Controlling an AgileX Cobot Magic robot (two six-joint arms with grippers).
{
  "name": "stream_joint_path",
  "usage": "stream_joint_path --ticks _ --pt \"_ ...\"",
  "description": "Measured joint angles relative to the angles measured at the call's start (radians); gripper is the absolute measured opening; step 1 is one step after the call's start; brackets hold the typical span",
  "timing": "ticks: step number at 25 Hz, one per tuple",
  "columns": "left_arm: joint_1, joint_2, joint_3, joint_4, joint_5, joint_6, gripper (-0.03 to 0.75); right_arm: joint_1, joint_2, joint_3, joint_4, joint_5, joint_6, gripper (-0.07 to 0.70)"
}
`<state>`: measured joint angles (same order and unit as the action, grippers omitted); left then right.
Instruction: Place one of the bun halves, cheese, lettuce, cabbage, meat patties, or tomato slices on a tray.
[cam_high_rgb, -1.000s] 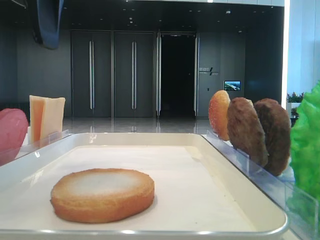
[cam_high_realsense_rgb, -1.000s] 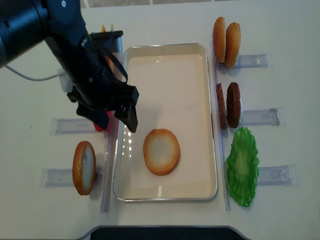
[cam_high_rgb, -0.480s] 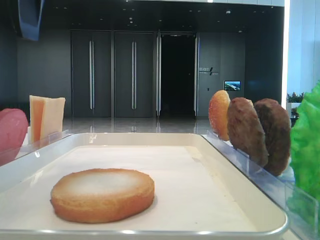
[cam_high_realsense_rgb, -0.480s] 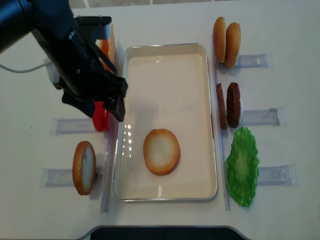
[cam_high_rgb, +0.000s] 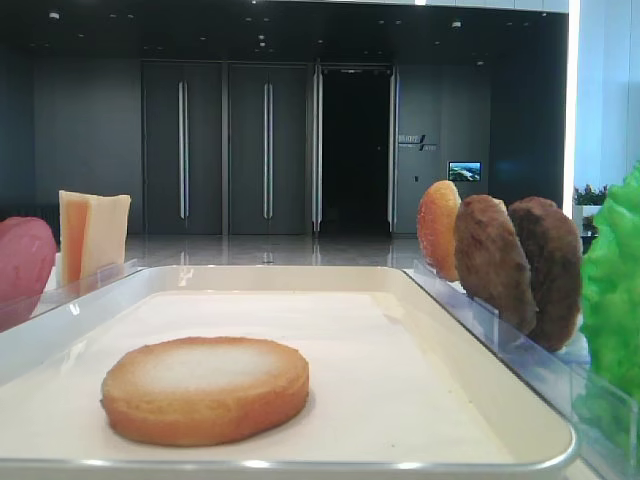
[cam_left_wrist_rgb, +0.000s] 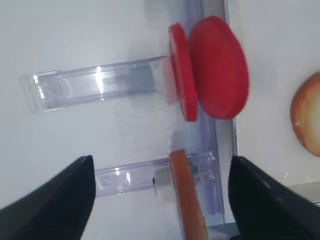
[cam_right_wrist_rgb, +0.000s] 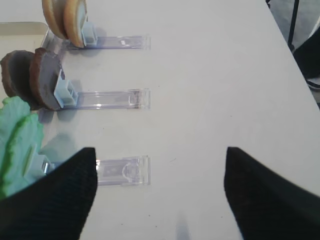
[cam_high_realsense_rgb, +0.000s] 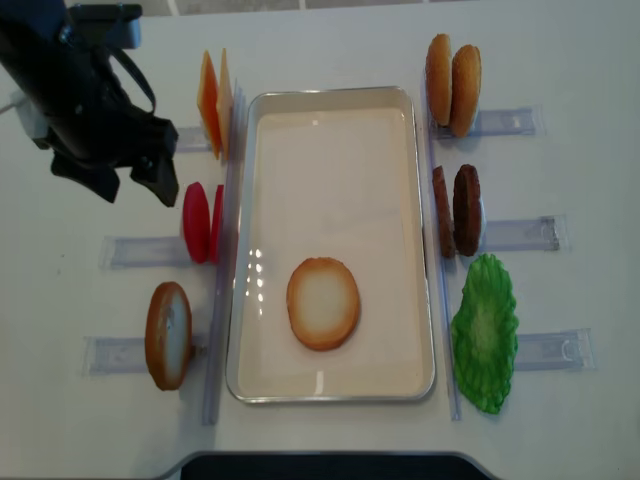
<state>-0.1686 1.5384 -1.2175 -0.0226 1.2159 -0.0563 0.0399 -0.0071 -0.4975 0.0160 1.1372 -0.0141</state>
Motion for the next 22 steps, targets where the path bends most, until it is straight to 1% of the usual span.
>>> stream_joint_path --ticks 5,9,18,22 --pt "0.117 0.0 0.0 0.004 0.0 0.044 0.632 0.0 0.0 0.0 0.0 0.0 0.0 0.531" --pt "0.168 0.0 0.0 0.023 0.0 0.066 0.632 0.0 0.0 0.0 0.0 0.0 0.0 0.531" --pt "0.173 -0.004 0.0 0.085 0.0 0.07 0.632 0.0 0.0 0.0 0.0 0.0 0.0 0.531" --pt "0.173 -0.072 0.029 0.103 0.0 0.056 0.631 0.0 0.0 0.0 0.0 0.0 0.0 0.531"
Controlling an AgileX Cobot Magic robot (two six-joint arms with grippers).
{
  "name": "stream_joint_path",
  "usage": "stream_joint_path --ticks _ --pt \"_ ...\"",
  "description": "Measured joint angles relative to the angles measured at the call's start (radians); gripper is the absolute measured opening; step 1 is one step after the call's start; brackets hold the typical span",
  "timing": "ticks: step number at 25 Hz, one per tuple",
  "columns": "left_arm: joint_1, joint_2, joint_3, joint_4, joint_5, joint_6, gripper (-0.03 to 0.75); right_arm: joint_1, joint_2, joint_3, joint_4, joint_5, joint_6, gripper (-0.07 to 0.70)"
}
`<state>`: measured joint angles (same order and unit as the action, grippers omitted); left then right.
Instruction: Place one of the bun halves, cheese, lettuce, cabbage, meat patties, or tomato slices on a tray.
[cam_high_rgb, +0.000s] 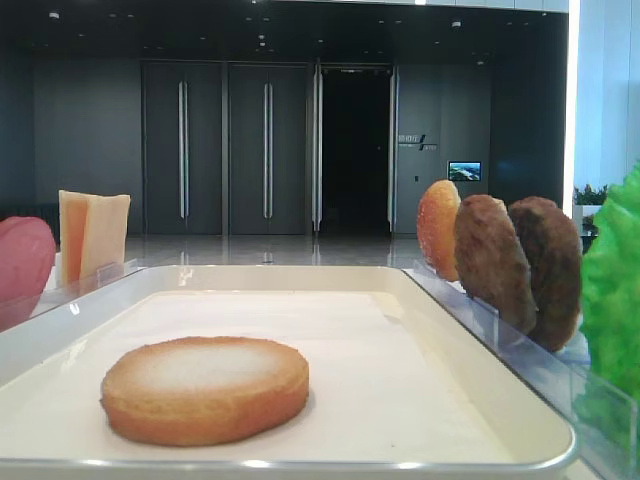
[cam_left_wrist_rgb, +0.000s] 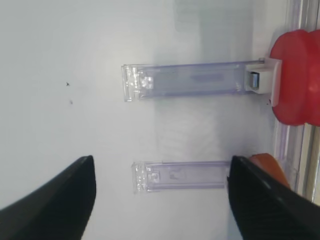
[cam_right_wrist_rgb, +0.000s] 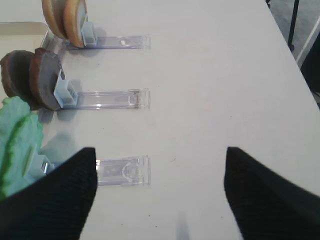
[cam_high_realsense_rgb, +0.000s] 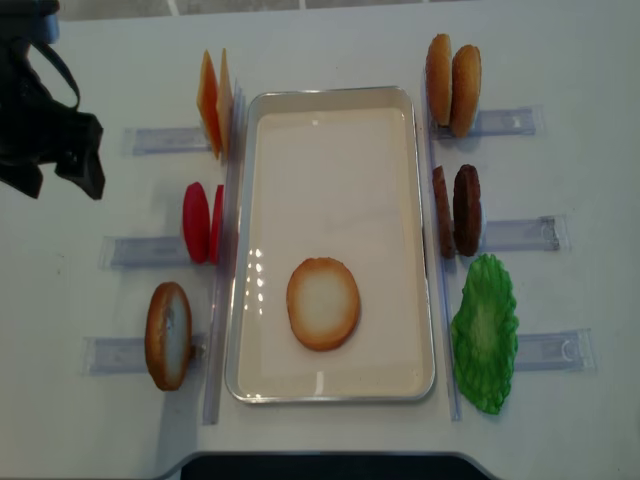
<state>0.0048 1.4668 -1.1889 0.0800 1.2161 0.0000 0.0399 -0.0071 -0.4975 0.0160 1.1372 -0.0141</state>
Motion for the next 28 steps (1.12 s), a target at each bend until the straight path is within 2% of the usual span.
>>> stream_joint_path --ticks 5,19,22,26,28 --pt "0.0 -0.178 0.106 -0.005 0.002 0.0 0.631 0.0 0.0 0.0 0.0 0.0 0.0 0.531" --pt "0.0 -0.794 0.505 -0.037 0.016 0.0 0.631 0.0 0.0 0.0 0.0 0.0 0.0 0.531" --pt "0.0 -0.926 0.58 -0.037 -0.017 0.0 0.631 0.0 0.0 0.0 0.0 0.0 0.0 0.531" --pt "0.0 -1.077 0.671 -0.037 -0.106 0.0 0.631 0.0 0.0 0.0 0.0 0.0 0.0 0.531" --pt "0.0 -1.15 0.695 -0.037 -0.128 0.014 0.631 0.0 0.0 0.0 0.0 0.0 0.0 0.531"
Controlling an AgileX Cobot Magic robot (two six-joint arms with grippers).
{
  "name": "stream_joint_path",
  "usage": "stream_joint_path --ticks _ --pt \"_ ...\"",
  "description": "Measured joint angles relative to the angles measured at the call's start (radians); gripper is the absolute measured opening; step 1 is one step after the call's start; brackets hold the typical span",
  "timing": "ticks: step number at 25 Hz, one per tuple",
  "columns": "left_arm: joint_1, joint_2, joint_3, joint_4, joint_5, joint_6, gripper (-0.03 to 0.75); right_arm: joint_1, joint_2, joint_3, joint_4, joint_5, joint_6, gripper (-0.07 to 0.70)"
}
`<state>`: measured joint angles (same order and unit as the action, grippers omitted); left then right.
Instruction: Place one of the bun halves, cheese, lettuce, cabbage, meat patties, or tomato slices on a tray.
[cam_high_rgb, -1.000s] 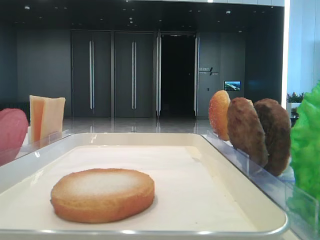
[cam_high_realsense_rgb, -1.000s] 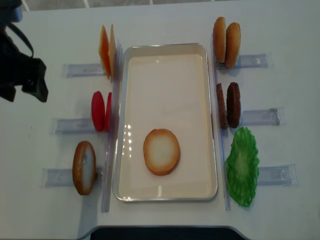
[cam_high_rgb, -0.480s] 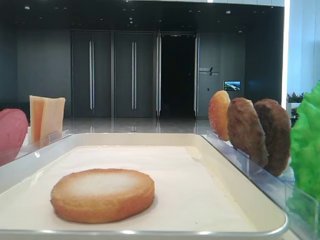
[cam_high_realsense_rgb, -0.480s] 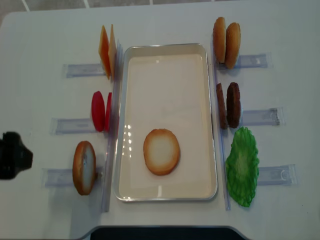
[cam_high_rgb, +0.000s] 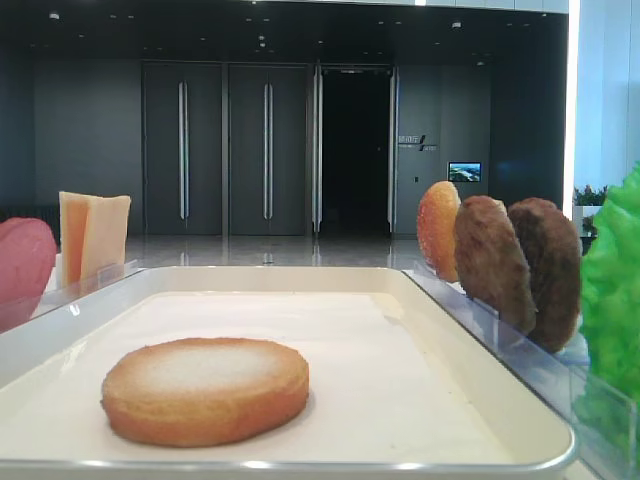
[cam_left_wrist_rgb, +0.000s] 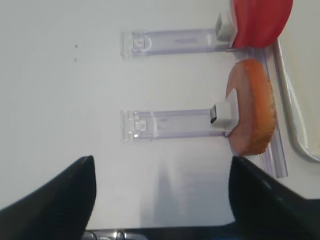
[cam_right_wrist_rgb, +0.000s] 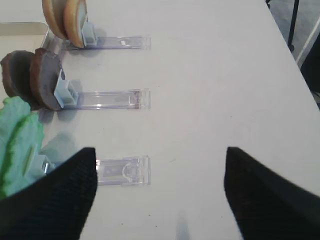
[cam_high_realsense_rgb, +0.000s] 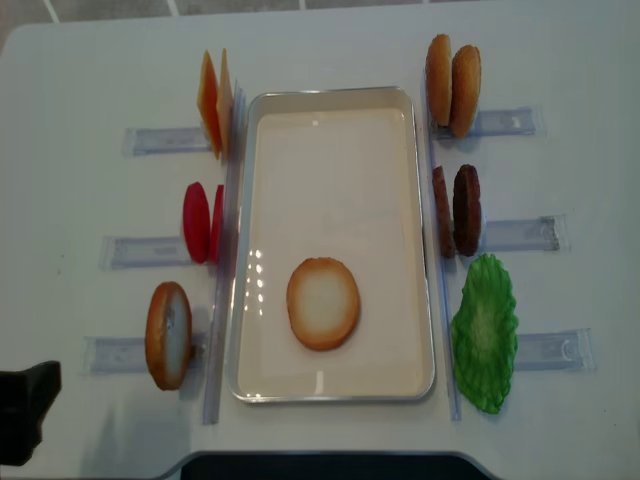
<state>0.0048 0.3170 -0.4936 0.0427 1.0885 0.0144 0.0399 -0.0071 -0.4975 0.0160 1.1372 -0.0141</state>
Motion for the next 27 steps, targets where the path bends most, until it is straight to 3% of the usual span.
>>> stream_joint_path --ticks 11,27 --pt "0.0 -0.32 0.02 -0.028 0.013 0.014 0.631 0.0 0.0 0.0 0.0 0.0 0.0 0.531" --pt "0.0 -0.332 0.021 -0.031 0.021 0.018 0.631 0.0 0.0 0.0 0.0 0.0 0.0 0.531"
